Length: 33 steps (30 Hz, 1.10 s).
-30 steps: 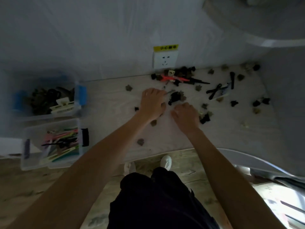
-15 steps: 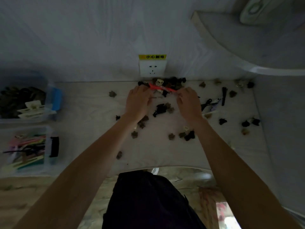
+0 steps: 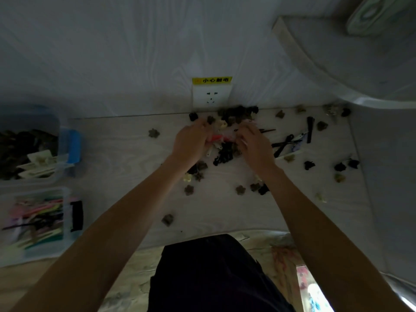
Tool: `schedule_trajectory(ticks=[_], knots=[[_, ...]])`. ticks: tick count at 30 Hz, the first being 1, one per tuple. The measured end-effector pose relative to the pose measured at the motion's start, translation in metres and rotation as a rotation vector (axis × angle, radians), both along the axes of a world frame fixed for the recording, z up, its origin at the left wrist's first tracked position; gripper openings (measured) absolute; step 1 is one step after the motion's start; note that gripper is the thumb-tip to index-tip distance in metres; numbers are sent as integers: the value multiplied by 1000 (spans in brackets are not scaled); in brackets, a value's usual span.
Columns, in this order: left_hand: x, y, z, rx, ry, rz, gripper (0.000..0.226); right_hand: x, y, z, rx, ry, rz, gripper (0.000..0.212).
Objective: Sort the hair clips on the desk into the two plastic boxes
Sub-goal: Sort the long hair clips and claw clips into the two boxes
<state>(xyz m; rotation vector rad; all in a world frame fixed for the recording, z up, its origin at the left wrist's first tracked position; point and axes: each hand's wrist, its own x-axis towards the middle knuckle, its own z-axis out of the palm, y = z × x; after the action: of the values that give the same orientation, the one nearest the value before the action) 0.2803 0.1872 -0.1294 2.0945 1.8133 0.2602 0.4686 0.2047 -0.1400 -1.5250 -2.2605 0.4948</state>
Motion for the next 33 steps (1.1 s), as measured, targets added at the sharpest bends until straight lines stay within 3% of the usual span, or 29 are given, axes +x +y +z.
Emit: schedule_trajectory(ticks=[3, 7, 13, 19, 26, 33], knots=[[-12, -8, -2, -18, -33, -12, 22, 19, 5, 4, 48, -21, -104, 16], [-18, -16, 0, -37, -74, 19, 31, 43, 16, -3, -78, -227, -95, 16], [-16, -24, 0, -113, -117, 104, 37, 32, 14, -4, -120, -311, -161, 15], [-18, -24, -1, -142, -62, 142, 28, 24, 13, 0, -148, -325, -184, 17], [-33, -23, 11, -47, -1, 102, 26, 25, 20, 4, -209, -362, -78, 22], [-24, -10, 16, -43, -92, -25, 29, 27, 22, 5, -202, -393, -5, 23]])
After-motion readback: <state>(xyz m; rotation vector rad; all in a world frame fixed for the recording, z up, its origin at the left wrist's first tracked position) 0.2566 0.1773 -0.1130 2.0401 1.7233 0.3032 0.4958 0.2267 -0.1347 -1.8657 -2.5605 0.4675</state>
